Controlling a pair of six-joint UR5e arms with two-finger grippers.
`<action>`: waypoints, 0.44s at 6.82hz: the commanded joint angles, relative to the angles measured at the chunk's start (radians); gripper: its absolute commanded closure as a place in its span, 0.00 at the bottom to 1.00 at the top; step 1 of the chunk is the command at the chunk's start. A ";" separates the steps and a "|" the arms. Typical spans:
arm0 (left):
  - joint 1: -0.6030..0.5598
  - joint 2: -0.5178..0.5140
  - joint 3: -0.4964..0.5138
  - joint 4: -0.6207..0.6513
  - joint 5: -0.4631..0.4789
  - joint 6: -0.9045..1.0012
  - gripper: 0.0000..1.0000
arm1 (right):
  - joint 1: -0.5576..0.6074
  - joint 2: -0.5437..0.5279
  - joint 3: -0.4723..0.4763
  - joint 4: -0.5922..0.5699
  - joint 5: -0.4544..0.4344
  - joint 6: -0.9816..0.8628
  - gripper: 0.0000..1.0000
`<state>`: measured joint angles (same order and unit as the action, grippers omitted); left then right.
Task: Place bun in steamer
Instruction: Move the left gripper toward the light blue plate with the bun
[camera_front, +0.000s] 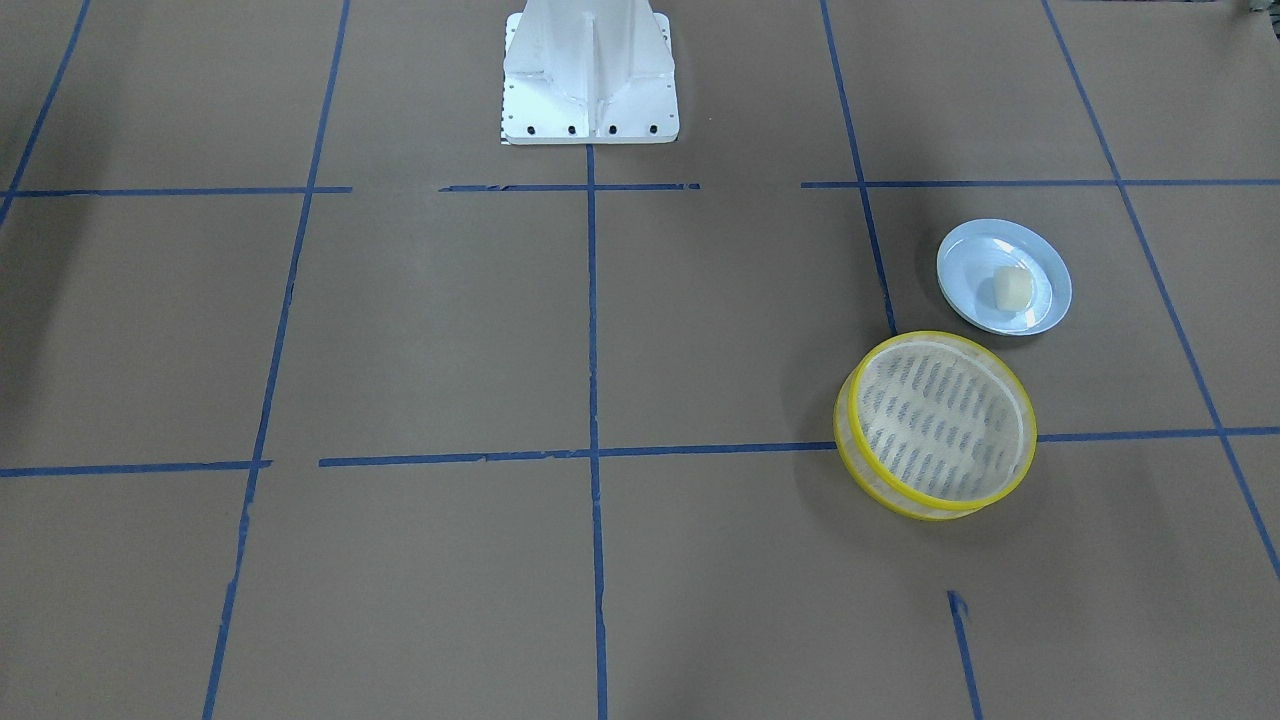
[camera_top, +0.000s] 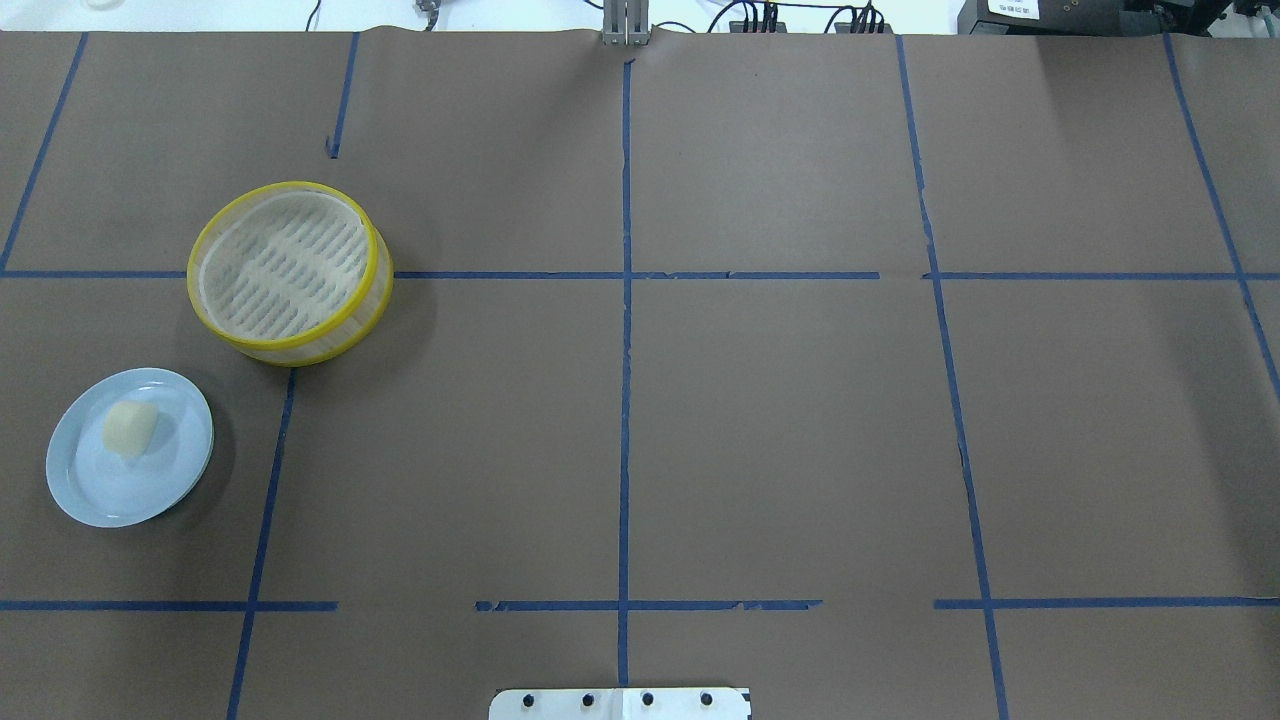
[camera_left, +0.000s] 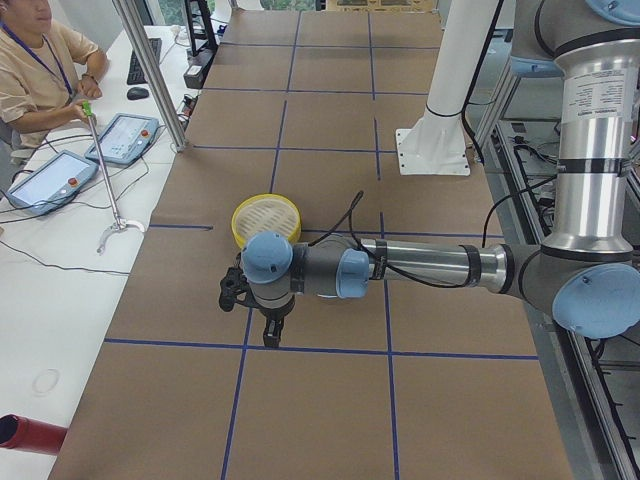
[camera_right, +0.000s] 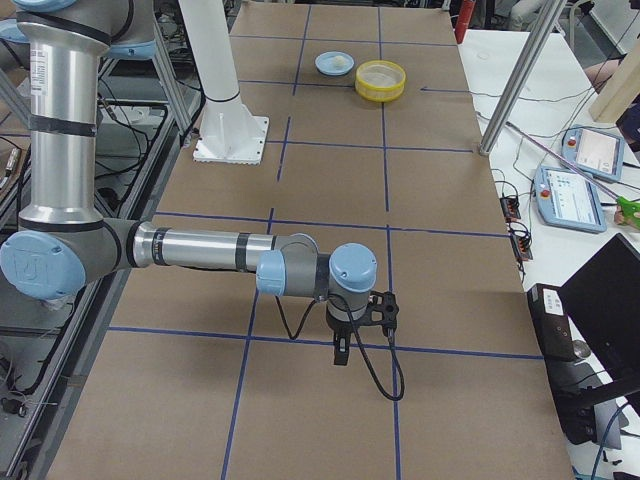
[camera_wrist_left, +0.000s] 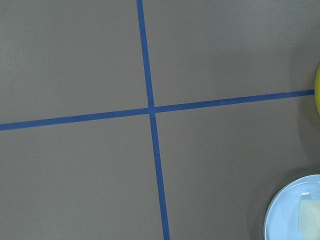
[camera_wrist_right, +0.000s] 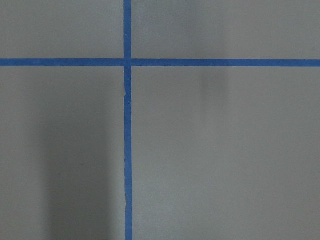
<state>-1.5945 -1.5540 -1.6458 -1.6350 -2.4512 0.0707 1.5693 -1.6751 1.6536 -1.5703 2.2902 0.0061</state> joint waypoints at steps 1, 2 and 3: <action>-0.001 -0.015 0.007 -0.028 0.003 -0.008 0.00 | 0.000 0.000 0.000 -0.001 0.000 0.000 0.00; -0.001 -0.017 0.000 -0.034 0.011 -0.011 0.00 | 0.000 0.000 0.000 -0.001 0.000 0.000 0.00; 0.001 -0.034 0.033 -0.036 0.014 0.000 0.00 | 0.000 0.000 0.000 0.001 0.000 0.000 0.00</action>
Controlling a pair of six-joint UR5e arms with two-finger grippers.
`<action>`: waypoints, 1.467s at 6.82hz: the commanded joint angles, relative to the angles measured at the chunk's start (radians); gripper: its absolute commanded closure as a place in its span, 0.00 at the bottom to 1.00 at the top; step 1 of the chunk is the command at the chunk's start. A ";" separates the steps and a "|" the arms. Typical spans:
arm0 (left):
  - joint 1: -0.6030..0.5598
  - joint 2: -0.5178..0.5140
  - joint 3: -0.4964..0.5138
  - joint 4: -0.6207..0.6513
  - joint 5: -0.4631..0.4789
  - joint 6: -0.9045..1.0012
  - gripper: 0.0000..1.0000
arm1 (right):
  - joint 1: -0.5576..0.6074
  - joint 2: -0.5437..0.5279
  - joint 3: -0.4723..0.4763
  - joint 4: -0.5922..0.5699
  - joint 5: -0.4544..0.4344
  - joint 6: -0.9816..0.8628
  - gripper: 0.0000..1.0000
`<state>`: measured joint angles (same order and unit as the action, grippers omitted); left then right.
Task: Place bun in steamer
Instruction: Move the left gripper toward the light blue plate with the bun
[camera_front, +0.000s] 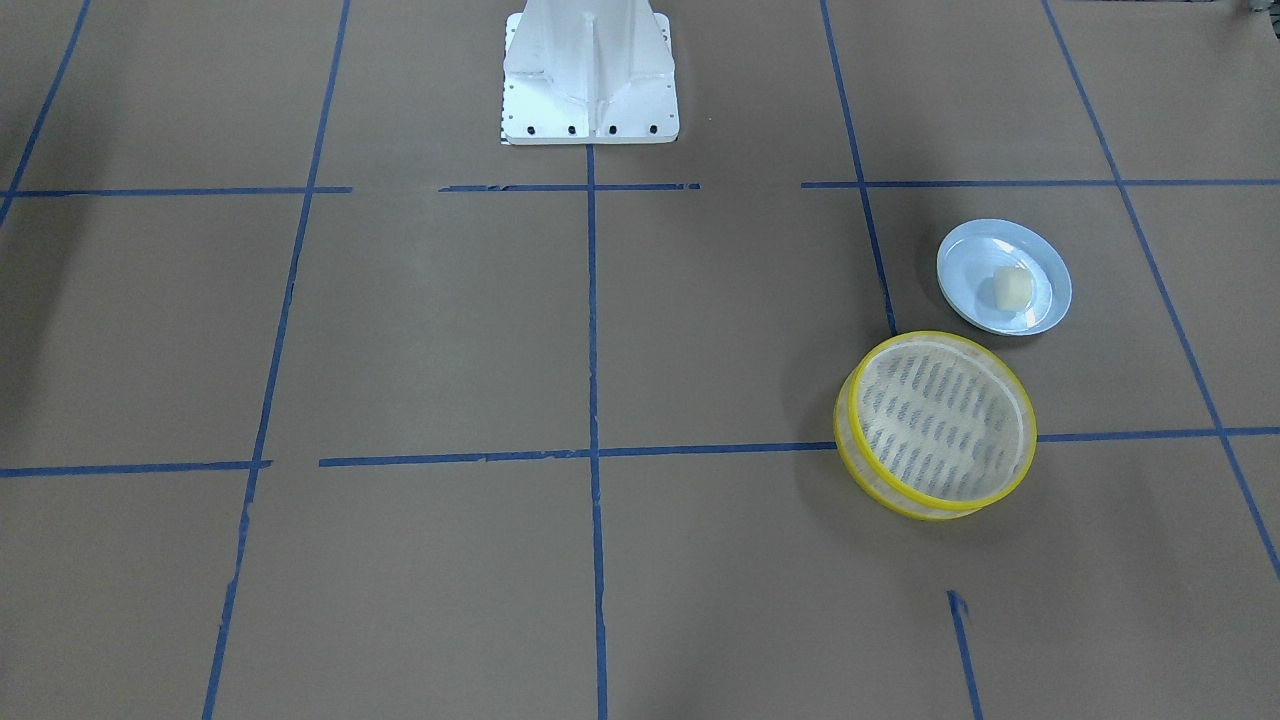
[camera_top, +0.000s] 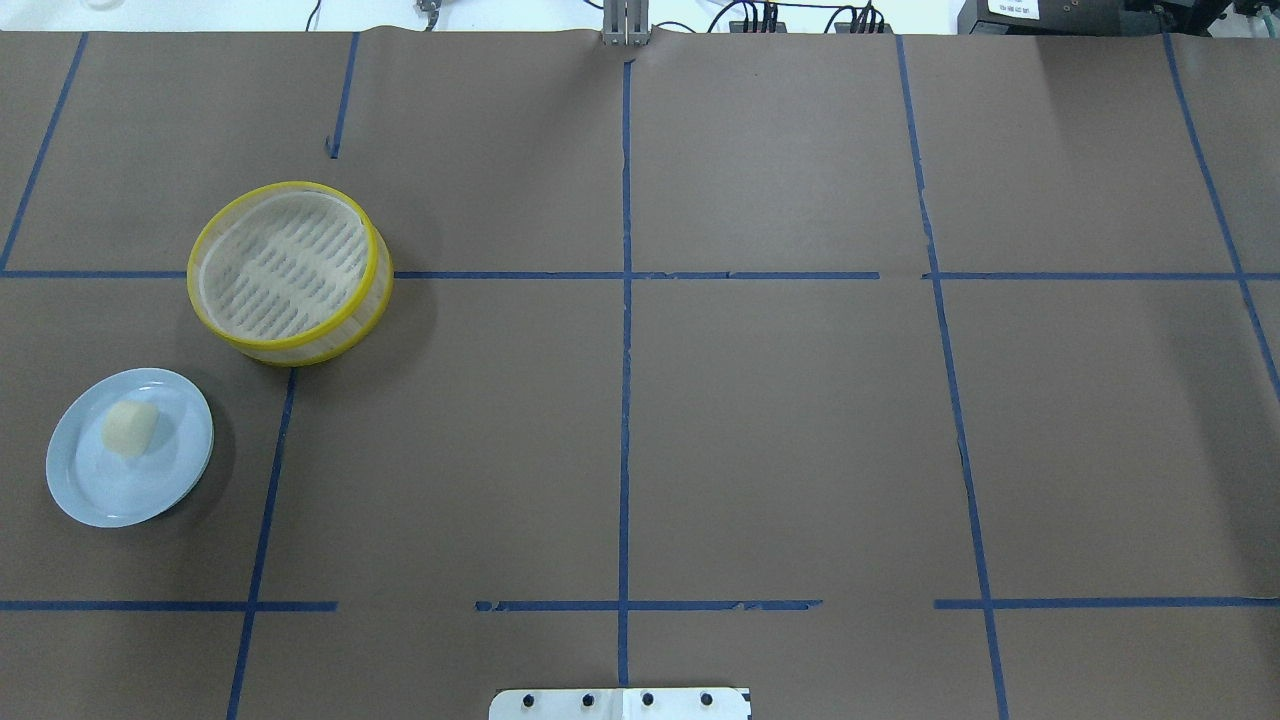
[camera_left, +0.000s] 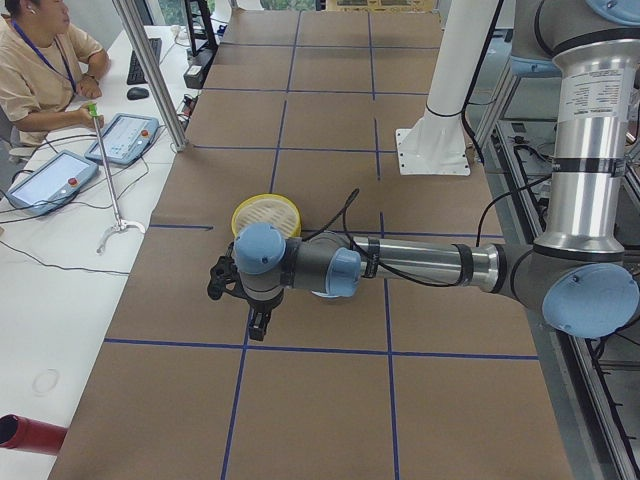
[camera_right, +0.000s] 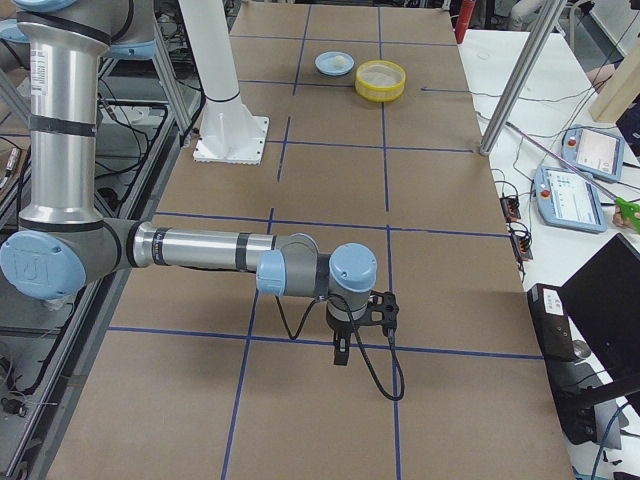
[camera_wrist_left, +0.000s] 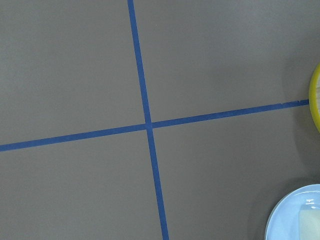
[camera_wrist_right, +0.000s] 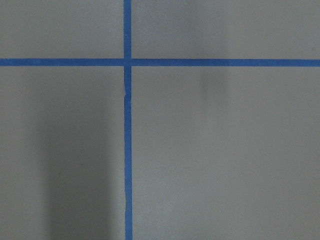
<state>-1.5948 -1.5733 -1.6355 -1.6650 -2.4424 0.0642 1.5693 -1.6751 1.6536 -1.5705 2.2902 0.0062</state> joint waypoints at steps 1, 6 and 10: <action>0.000 0.005 0.026 -0.030 0.005 0.009 0.00 | 0.000 0.000 0.000 0.000 0.000 0.000 0.00; 0.242 0.022 -0.070 -0.199 0.009 -0.282 0.00 | 0.000 0.000 0.000 0.000 0.000 0.000 0.00; 0.479 0.024 -0.110 -0.276 0.160 -0.542 0.00 | 0.000 0.000 0.000 0.000 0.000 0.000 0.00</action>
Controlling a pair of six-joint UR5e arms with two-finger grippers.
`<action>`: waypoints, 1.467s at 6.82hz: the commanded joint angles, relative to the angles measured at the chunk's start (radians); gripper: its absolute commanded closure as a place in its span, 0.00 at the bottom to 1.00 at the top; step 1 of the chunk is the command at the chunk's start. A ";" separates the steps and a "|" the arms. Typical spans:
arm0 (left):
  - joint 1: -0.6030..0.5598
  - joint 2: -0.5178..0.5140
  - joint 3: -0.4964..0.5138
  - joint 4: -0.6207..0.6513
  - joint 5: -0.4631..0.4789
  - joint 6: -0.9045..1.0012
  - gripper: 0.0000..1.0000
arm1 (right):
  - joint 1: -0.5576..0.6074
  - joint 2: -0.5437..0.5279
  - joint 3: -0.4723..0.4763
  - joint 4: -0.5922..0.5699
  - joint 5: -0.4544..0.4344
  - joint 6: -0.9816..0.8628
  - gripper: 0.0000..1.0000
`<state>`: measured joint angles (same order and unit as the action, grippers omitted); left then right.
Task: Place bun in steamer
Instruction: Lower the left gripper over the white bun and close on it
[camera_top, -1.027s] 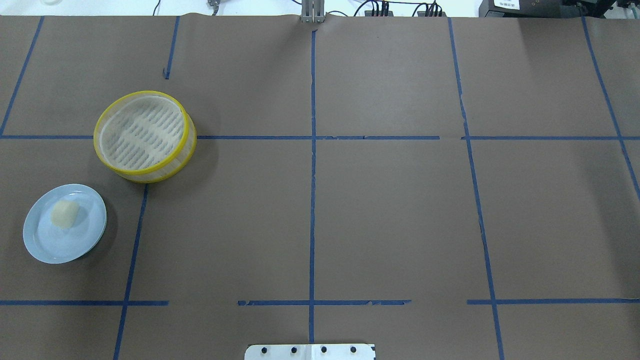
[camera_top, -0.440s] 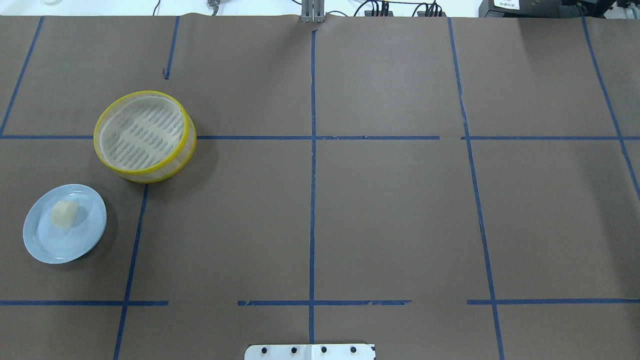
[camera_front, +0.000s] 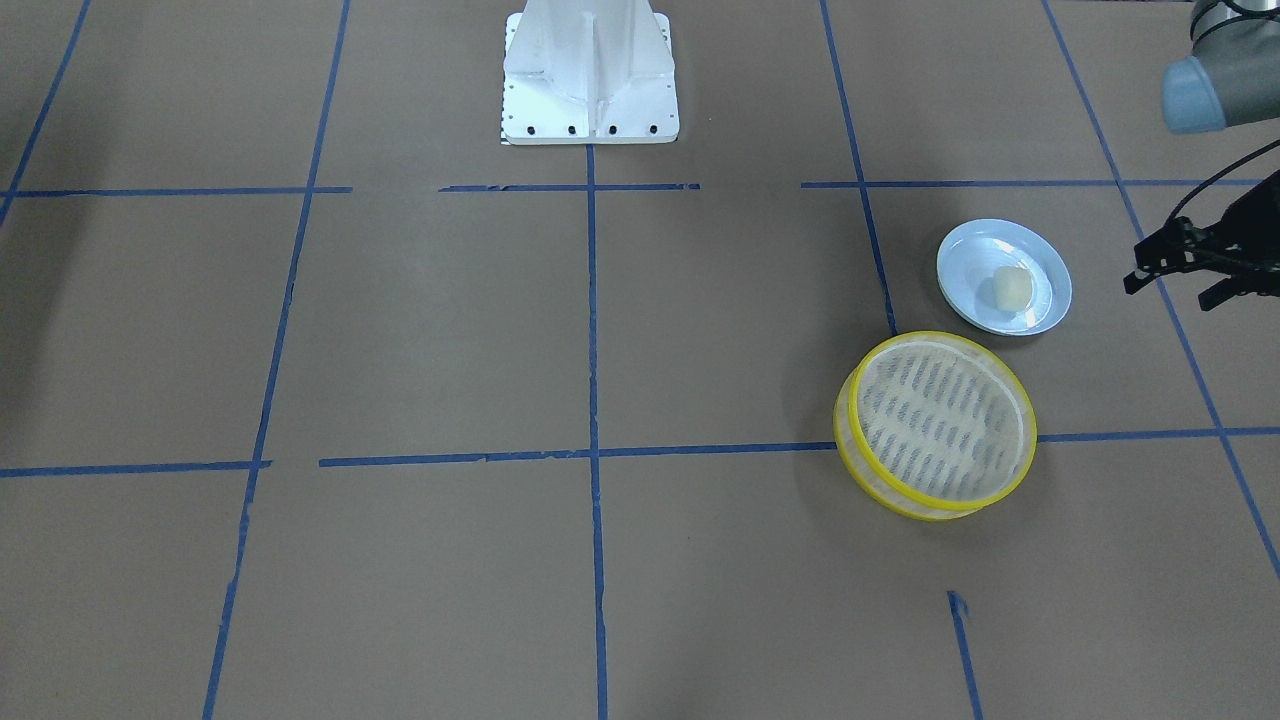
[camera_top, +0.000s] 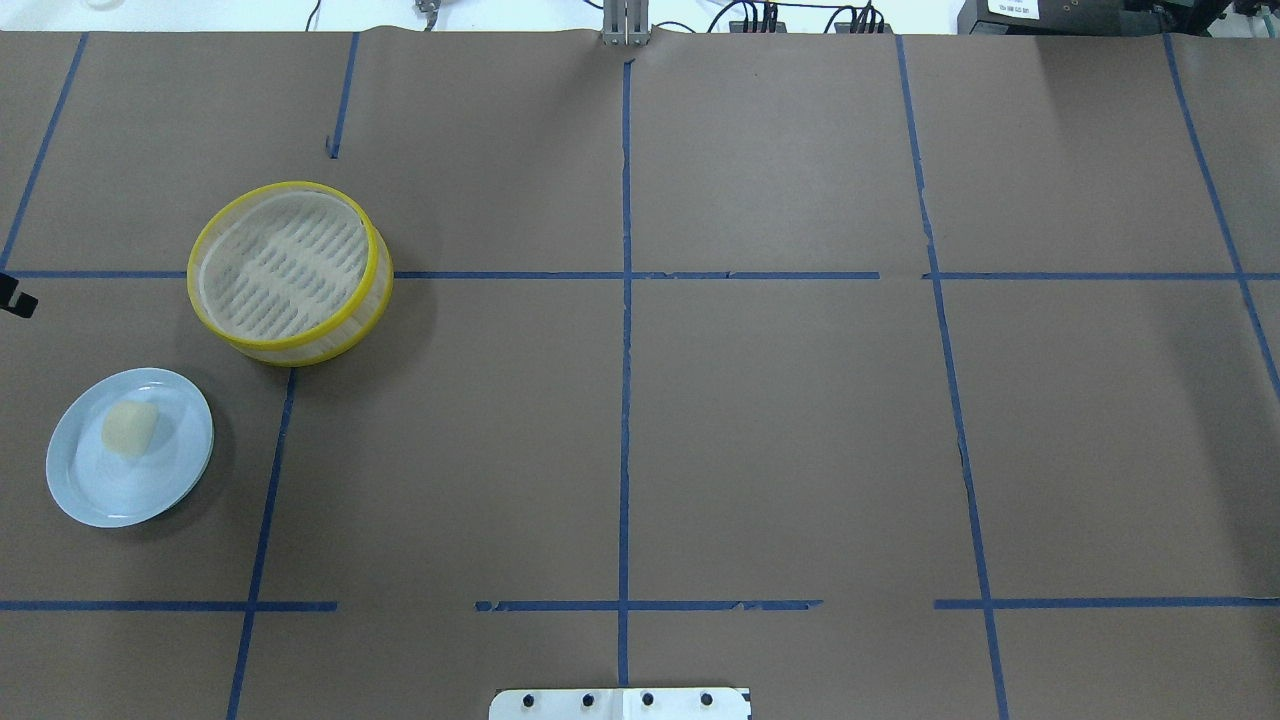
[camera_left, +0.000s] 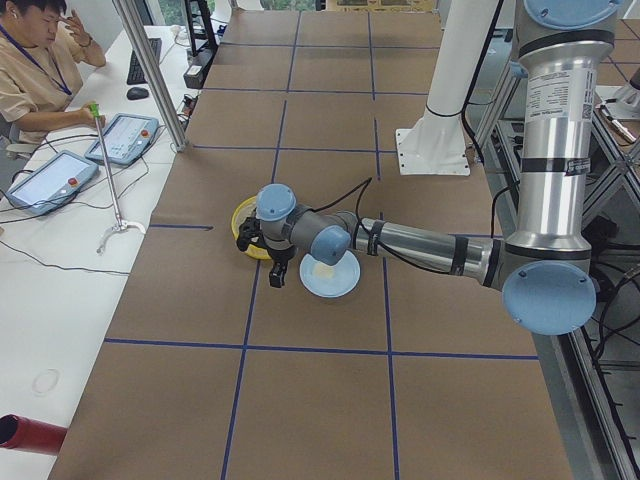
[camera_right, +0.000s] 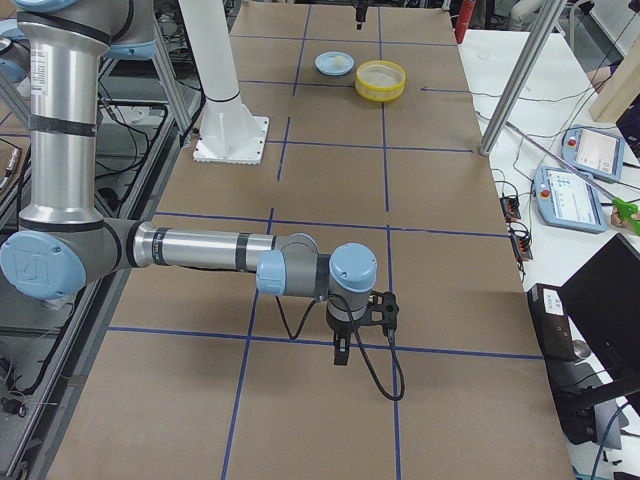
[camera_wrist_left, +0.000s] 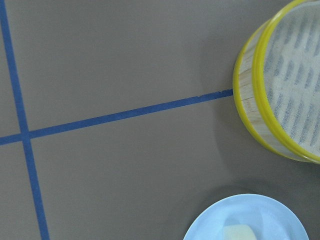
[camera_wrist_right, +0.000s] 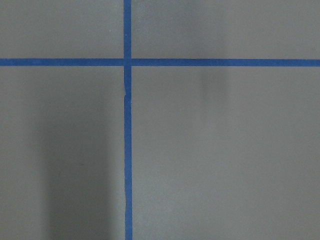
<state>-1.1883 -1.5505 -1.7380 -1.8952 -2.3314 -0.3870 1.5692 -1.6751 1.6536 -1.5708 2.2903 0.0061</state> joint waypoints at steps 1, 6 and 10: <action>0.152 0.018 -0.006 -0.129 0.073 -0.216 0.00 | 0.000 0.000 0.000 0.000 0.000 0.000 0.00; 0.337 0.075 0.048 -0.326 0.196 -0.461 0.00 | 0.000 0.000 0.000 0.000 0.000 0.000 0.00; 0.340 0.058 0.080 -0.318 0.205 -0.470 0.16 | 0.000 0.000 0.000 0.000 0.000 0.000 0.00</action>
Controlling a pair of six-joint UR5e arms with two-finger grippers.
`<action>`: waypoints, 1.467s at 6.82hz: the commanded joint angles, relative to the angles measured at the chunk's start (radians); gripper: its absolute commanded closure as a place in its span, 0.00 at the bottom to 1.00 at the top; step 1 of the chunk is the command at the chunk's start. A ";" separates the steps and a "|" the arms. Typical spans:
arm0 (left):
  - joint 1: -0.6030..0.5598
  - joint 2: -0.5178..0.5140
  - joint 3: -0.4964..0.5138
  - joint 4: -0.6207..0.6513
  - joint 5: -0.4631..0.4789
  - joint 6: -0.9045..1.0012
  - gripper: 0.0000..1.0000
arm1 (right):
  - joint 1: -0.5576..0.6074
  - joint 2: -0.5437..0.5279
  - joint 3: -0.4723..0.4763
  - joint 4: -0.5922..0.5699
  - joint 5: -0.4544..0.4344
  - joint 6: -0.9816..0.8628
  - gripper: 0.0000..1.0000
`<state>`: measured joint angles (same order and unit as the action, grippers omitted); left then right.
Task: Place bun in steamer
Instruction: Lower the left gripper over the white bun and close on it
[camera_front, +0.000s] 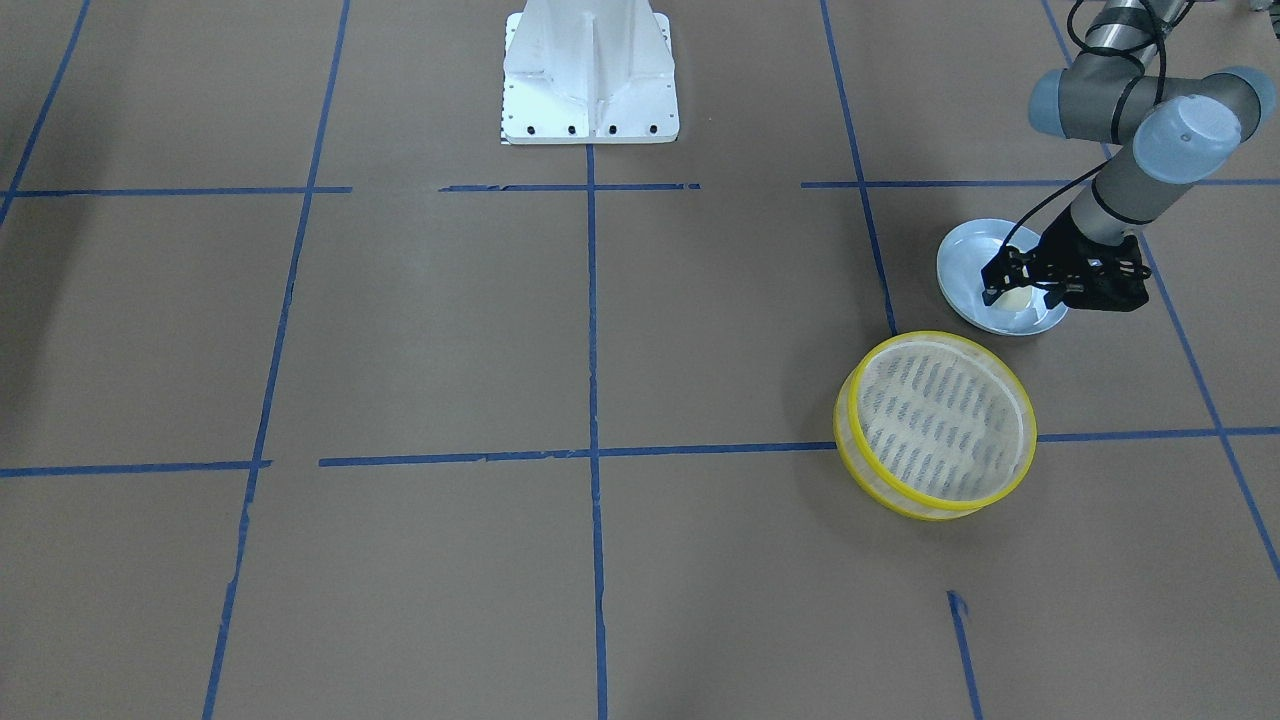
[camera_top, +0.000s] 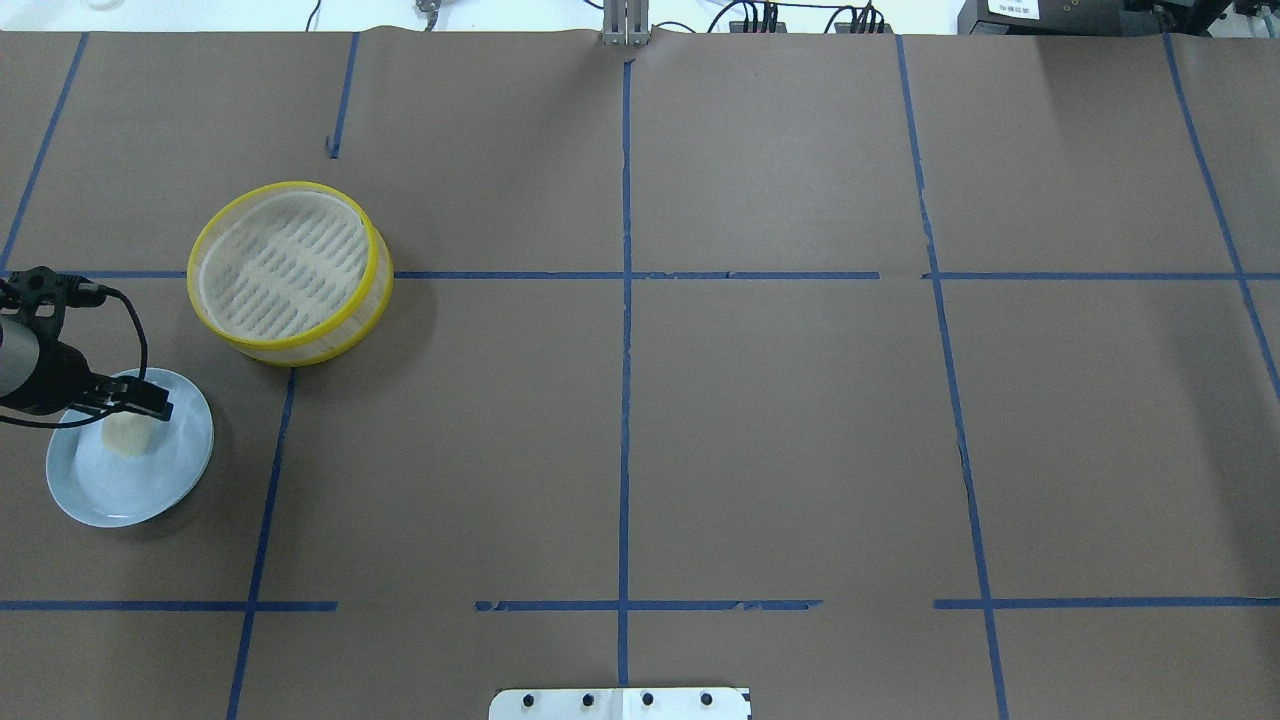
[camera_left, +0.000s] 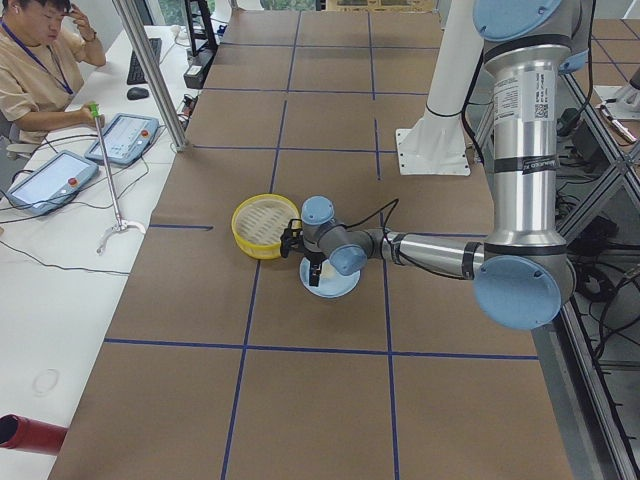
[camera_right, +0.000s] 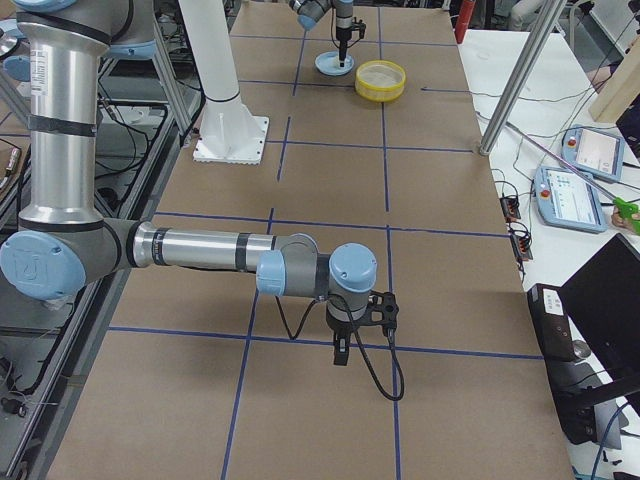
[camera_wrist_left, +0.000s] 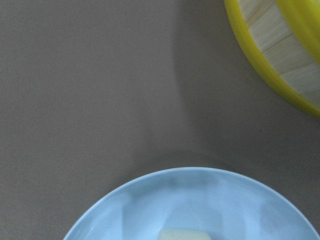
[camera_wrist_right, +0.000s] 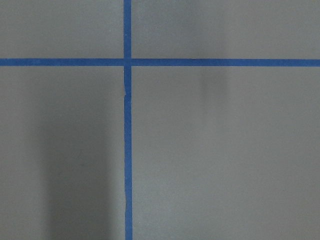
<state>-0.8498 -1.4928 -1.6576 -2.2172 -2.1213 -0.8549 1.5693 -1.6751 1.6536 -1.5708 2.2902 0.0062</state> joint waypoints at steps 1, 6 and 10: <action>0.003 0.002 -0.005 0.005 -0.012 -0.003 0.17 | 0.000 0.000 0.000 0.000 0.000 0.000 0.00; 0.023 0.012 -0.010 0.008 -0.028 -0.050 0.45 | 0.000 0.000 0.000 0.000 0.000 0.000 0.00; 0.021 0.031 -0.042 0.008 -0.028 -0.050 0.67 | 0.000 0.000 0.000 0.000 0.000 0.000 0.00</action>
<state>-0.8271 -1.4672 -1.6855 -2.2089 -2.1491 -0.9050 1.5693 -1.6751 1.6536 -1.5708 2.2902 0.0061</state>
